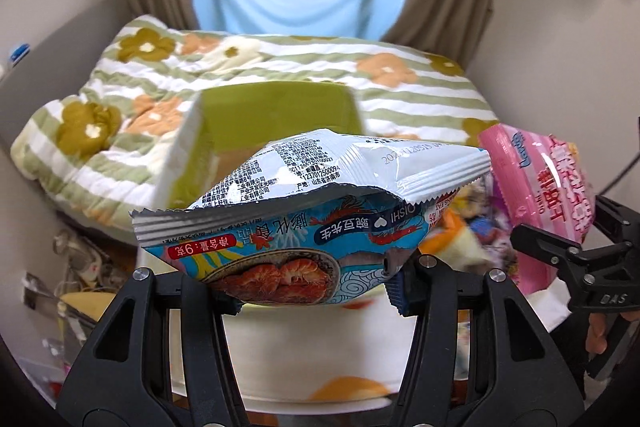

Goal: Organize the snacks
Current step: 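Carry both bags over the cardboard box and open both grippers to drop them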

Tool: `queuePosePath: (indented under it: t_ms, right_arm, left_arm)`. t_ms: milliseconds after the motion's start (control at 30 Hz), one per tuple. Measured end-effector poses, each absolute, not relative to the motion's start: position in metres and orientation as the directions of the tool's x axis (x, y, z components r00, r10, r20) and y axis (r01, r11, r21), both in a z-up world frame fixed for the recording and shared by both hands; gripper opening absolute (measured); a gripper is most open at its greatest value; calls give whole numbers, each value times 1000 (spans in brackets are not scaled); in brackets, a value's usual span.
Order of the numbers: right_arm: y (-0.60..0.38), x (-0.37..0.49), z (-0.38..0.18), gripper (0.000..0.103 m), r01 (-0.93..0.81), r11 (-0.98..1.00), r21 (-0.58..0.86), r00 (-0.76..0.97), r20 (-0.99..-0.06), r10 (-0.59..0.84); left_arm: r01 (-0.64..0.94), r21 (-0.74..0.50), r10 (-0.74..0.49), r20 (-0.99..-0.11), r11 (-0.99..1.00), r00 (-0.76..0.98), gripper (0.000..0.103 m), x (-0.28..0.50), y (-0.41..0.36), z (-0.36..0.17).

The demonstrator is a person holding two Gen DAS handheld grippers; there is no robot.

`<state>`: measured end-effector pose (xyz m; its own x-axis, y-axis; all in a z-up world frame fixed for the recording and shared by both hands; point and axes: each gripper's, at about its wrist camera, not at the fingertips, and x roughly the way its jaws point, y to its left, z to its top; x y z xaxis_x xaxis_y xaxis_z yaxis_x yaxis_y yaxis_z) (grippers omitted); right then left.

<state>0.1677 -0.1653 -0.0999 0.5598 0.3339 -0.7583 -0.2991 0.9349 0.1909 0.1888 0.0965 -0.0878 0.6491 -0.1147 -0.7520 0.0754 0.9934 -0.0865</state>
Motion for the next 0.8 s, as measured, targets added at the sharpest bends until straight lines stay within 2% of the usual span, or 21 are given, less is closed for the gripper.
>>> queuePosePath:
  t_ms: [233,600,633,700,733,767,800]
  right_arm:
    - [-87,203,-107,87,-326,927,185,532,-775,342]
    - [-7,239,-137,87,-297,951,84,496,-838,228]
    - [-4,241,-139,87,-290,954,77,493,-843,217]
    - [-1,247,-145,87,-270,961,62,482,-855,190]
    - [1,249,-148,87,-259,964,58,478,-860,180]
    - [2,251,-150,87,-251,966,56,473,-864,173]
    - [2,253,-154,87,-247,968,54,466,-869,167]
  left_arm:
    - [85,-88,-122,-794,992,596,49,234,154,-114]
    - [180,-118,-192,-853,977,485,49,304,180,-165]
    - [183,-116,-192,-857,976,479,52,309,181,-168]
    - [200,-108,-192,-862,974,468,72,316,181,-172]
    - [200,-94,-180,-863,975,471,93,317,178,-172]
    - [200,-92,-179,-860,976,478,101,317,179,-171]
    - [204,-103,-193,-850,974,490,101,316,180,-169]
